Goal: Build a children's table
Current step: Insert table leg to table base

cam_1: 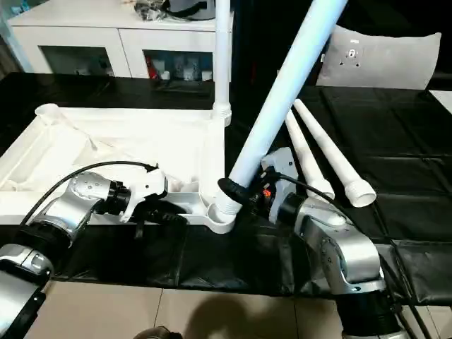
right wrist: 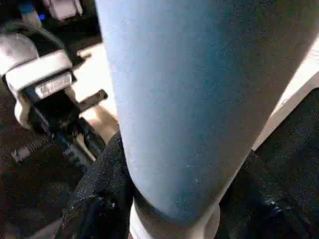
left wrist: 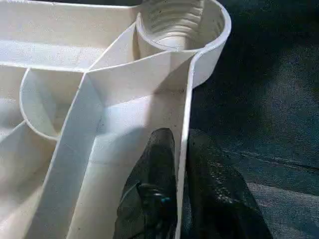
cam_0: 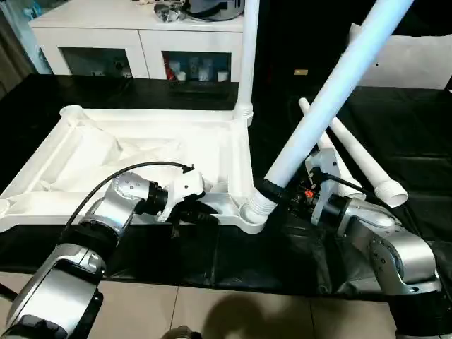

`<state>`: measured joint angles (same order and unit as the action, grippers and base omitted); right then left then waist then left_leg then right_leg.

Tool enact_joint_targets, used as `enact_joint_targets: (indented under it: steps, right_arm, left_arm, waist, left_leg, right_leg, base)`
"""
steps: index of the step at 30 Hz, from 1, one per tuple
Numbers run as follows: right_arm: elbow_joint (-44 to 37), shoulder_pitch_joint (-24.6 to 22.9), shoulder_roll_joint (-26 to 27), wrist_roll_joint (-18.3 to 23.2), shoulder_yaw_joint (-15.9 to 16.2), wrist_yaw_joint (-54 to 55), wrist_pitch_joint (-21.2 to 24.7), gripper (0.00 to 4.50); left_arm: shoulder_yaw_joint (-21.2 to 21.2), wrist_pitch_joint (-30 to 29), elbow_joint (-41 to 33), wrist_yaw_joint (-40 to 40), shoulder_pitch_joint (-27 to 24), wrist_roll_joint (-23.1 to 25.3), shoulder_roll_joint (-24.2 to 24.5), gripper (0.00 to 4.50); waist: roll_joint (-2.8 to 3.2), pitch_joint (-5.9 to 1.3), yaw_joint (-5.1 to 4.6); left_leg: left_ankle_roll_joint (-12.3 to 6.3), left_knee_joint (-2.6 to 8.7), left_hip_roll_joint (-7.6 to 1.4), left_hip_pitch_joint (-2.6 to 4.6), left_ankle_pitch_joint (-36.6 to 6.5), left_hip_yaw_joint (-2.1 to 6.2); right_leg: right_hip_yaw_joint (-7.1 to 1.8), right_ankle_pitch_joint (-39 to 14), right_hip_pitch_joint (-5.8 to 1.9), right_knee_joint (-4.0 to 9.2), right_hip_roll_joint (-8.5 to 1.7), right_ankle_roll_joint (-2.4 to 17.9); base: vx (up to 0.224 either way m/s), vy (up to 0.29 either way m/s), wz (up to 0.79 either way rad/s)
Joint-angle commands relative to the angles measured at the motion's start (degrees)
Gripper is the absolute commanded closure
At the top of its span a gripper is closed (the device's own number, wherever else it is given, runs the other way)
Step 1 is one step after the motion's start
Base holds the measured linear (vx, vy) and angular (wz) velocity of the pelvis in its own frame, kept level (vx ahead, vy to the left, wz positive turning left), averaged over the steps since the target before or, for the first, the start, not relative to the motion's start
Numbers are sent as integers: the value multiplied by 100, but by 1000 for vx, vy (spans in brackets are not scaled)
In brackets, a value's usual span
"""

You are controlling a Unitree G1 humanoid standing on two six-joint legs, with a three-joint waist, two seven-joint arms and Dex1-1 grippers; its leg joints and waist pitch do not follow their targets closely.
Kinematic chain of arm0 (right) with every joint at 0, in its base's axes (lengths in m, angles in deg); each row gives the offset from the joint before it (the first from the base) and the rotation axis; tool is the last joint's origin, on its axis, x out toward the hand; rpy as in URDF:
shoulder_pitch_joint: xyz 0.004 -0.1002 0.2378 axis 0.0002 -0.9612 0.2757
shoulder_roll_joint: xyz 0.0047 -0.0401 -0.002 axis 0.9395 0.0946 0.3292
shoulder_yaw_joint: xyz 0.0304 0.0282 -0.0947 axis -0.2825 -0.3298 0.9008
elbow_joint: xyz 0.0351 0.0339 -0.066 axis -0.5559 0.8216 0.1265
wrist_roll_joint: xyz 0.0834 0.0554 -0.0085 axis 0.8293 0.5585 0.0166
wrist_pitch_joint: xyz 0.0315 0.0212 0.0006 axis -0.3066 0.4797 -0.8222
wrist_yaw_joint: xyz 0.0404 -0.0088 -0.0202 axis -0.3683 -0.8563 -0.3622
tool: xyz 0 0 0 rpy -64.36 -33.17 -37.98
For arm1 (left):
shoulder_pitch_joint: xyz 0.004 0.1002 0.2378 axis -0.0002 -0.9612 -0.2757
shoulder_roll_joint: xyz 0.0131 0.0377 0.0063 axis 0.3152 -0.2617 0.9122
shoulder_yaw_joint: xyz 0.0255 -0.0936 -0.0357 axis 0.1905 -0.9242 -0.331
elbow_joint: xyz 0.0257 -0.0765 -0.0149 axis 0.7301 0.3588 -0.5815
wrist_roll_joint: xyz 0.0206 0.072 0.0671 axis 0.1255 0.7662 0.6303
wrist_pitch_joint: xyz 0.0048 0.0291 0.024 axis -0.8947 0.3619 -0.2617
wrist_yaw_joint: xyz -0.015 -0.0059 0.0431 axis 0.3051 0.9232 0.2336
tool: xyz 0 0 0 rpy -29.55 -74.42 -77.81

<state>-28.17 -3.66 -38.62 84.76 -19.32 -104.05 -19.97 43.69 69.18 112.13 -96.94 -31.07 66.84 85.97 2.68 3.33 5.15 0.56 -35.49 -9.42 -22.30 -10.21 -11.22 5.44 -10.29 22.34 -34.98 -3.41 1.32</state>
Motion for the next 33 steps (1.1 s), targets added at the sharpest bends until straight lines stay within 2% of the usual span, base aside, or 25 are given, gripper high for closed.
enact_joint_targets:
  steps: [1,3,6,9,10,13,14,19,22,25,27,28,29,30,31,32,33]
  right_arm:
    - [-44,151,-76,-154,120,-31,125,260]
    - [90,239,-105,-257,172,29,191,260]
    - [283,381,-141,-376,254,0,153,260]
    - [419,528,-162,-409,311,-59,158,260]
    - [466,584,-183,-414,351,-100,186,260]
    - [553,646,-230,-412,427,-184,204,260]
    - [563,655,-258,-416,468,-236,227,260]
    - [577,654,-309,-436,544,-363,290,260]
    - [635,684,-317,-480,568,-417,251,260]
    - [638,695,-309,-472,548,-397,230,260]
    - [626,696,-307,-453,528,-395,213,260]
    - [614,689,-299,-420,499,-392,211,260]
    - [605,684,-294,-397,479,-390,209,260]
    - [574,641,-276,-329,416,-395,197,260]
    - [556,597,-265,-304,392,-399,186,260]
    - [556,597,-265,-304,392,-399,186,260]
    - [553,576,-261,-307,394,-401,175,260]
  left_arm:
    - [-11,0,-13,-78,23,56,-26,426]
    - [-23,-54,-107,-97,-44,16,-78,439]
    - [-15,-131,-325,-113,-177,-37,-147,448]
    - [21,-156,-605,-24,-329,-43,-210,450]
    - [15,-171,-734,36,-400,-71,-258,450]
    - [-45,-210,-867,219,-490,-116,-366,450]
    - [-44,-164,-852,285,-499,-71,-373,450]
    - [-117,-32,-733,517,-530,47,-378,450]
    - [-180,-59,-854,722,-628,140,-328,450]
    - [-238,-70,-810,964,-603,214,-336,450]
    - [-279,-81,-791,956,-590,175,-350,450]
    - [-312,-130,-798,885,-582,111,-355,422]
    - [-335,-163,-802,836,-576,67,-359,422]
    - [-433,-322,-837,632,-565,-134,-376,406]
    - [-447,-306,-823,563,-562,-167,-360,406]
    - [-447,-306,-823,563,-562,-167,-360,385]
    - [-438,-231,-770,589,-553,-130,-345,385]
  waist:
    - [-38,-345,6]
    - [-27,-354,-2]
    - [-39,-371,-1]
    - [-47,-374,6]
    - [-84,-376,5]
    - [-73,-385,23]
    - [-107,-379,24]
    - [-116,-352,34]
    - [-138,-321,0]
    - [-142,-317,-20]
    - [-147,-316,-31]
    - [-156,-314,-38]
    - [-158,-313,-46]
    - [-139,-320,-50]
    - [-139,-328,-48]
    - [-124,-348,-28]
    - [-88,-351,-15]
  left_leg:
    - [224,505,-468,225,-1991,307]
    - [248,511,-478,227,-2007,317]
    - [226,516,-486,195,-1831,302]
    - [182,500,-481,198,-1690,276]
    - [138,497,-475,188,-1611,262]
    - [90,489,-484,202,-1481,256]
    - [61,496,-484,198,-1450,248]
    - [63,504,-470,217,-1621,258]
    - [109,508,-462,236,-1834,279]
    - [121,511,-451,244,-1901,289]
    - [132,513,-449,254,-1956,293]
    - [130,520,-449,243,-1966,298]
    - [125,522,-446,238,-1956,297]
    - [113,524,-442,219,-1920,301]
    - [106,519,-440,228,-1894,292]
    - [95,514,-456,241,-1805,280]
    - [105,523,-466,241,-1795,287]
  right_leg:
    - [-400,-2761,-144,619,-722,693]
    - [-401,-2767,-151,613,-730,699]
    - [-418,-2335,-168,563,-721,817]
    - [-424,-2170,-180,543,-724,916]
    - [-426,-2149,-193,545,-720,908]
    - [-422,-2048,-188,521,-705,928]
    - [-420,-2023,-189,523,-693,916]
    - [-413,-2499,-174,575,-710,755]
    - [-402,-3024,-149,634,-730,592]
    - [-390,-3264,-138,673,-729,480]
    - [-386,-3307,-126,686,-724,448]
    - [-380,-3308,-135,689,-726,435]
    - [-379,-3308,-140,689,-729,435]
    - [-377,-3267,-154,690,-736,435]
    - [-378,-3230,-149,687,-737,448]
    - [-388,-2974,-140,674,-730,551]
    - [-392,-2857,-139,660,-724,585]
  base:
    - [0,0,0]
    - [0,0,0]
    - [0,0,0]
    - [0,0,0]
    - [0,0,0]
    - [0,0,0]
    - [0,0,0]
    - [0,0,0]
    - [0,0,0]
    - [0,0,0]
    - [0,0,0]
    - [0,0,0]
    - [0,0,0]
    - [0,0,0]
    - [0,0,0]
    - [0,0,0]
    - [0,0,0]
